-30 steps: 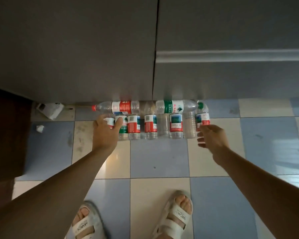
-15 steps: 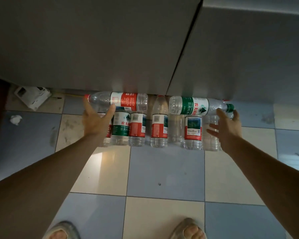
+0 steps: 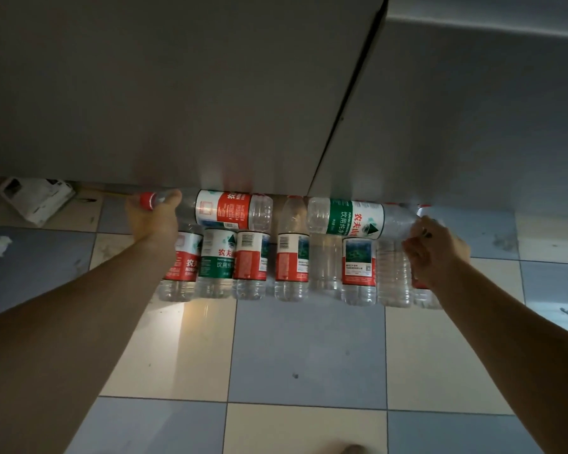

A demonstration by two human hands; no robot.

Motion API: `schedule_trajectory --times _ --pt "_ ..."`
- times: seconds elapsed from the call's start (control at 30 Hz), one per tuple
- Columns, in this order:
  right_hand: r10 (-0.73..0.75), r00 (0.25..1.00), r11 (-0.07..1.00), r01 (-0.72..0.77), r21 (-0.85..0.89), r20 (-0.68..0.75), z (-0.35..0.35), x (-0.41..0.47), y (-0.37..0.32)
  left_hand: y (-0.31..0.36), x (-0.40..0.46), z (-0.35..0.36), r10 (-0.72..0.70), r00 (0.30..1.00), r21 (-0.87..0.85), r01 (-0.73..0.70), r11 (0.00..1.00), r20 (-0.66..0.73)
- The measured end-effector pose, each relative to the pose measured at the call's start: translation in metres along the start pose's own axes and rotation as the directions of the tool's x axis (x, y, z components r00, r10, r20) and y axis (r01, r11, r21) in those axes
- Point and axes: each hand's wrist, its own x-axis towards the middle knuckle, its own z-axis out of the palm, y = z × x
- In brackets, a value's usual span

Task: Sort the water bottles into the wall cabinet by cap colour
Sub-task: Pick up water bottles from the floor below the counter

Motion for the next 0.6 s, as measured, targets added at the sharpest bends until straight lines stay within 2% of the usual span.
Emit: schedule_trajectory --times 0.13,0.27,0.4,0.47,0.6 --pt "0.018 0.995 0.999 -0.021 0.029 0.100 -0.007 -0.021 0.001 0.013 -0.011 -0.004 -0.136 0.989 -0.059 0.140 0.988 0.059" --pt "0.022 0.991 0.997 -0.032 0.074 0.136 -0.010 -0.047 0.003 0.018 -0.031 -0.015 -0.175 0.978 -0.056 0.182 0.982 0.111" --pt "-0.004 0.986 0.998 -0.006 0.058 0.166 -0.013 -0.070 0.004 0.031 -0.055 -0.032 -0.202 0.962 -0.224 0.241 0.944 0.184" --pt "-0.032 0.984 0.999 0.030 0.017 0.177 -0.016 -0.082 0.003 0.036 -0.067 -0.042 -0.178 0.959 -0.196 0.222 0.955 0.219" --pt "-0.158 0.963 0.970 0.193 -0.148 0.219 -0.022 -0.118 0.003 0.043 -0.092 -0.062 -0.052 0.963 -0.064 0.071 0.995 0.263"
